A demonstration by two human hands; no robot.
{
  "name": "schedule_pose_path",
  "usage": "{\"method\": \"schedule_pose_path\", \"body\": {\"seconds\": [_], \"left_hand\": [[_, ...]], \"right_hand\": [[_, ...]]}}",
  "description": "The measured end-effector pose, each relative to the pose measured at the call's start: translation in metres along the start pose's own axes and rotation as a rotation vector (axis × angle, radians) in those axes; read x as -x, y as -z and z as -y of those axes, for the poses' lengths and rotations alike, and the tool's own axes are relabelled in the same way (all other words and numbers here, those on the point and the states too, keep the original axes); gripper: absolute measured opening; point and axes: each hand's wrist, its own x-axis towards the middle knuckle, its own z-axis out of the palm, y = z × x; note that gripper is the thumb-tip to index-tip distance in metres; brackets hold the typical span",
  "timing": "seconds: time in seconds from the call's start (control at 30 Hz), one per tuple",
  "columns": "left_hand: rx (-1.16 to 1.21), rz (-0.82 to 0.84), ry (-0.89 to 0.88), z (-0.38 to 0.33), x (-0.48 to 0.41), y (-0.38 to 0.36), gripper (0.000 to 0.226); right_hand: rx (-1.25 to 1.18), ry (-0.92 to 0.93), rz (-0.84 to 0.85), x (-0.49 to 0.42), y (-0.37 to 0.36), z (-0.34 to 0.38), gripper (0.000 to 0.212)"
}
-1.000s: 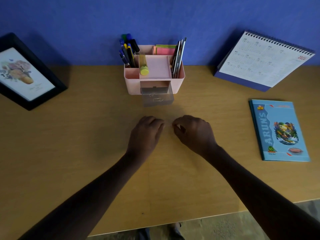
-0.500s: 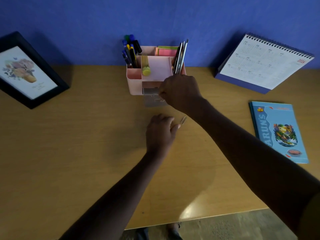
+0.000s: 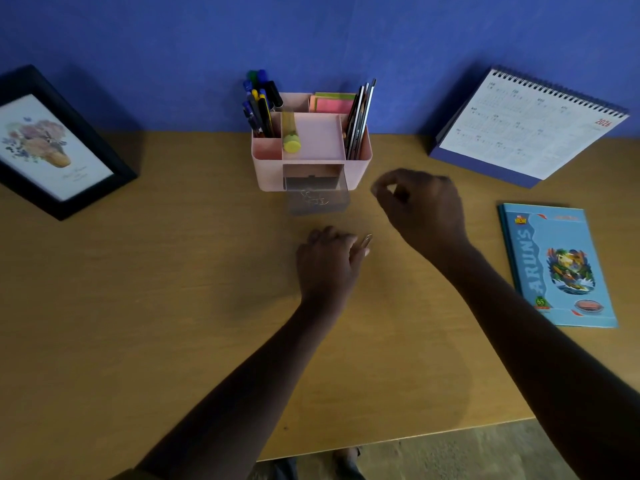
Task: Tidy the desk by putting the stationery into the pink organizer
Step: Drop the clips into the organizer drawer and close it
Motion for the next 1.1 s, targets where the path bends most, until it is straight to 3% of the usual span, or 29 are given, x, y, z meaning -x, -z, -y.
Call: {"method": "schedule_pose_path", "body": {"seconds": [0.13,0.2,0.47,0.8,0.97,1.1], "left_hand": [[-0.028,0.005,-0.008,-0.008,-0.004,-0.003,0.024],[-0.017,0.006,-0.027,-0.008,-0.006,-0.003,0.022],[-0.148,-0.026,-0.241,0.001,-0.012,-0.004,0.015],[-0.324,-0.131,-0.548,0.015,-0.022,-0.016,0.011],[-0.287,-0.146,-0.517,0.019,-0.026,-0.022,0.006],[-0.188,-0.124,-0.392,0.017,-0.018,-0.024,0.007]], "right_hand": [[0.085,0.065,0.353,0.028,-0.022,-0.031,0.019],[0.093,0.153,0.424,0.032,-0.03,-0.036,0.022],[0.287,0.334,0.358,0.036,-0.048,-0.043,0.01],[0.363,0.475,0.293,0.048,-0.057,-0.053,0.013],[0.33,0.459,0.32,0.043,-0.053,-0.053,0.019],[0.245,0.354,0.31,0.043,-0.05,-0.048,0.028]]}}
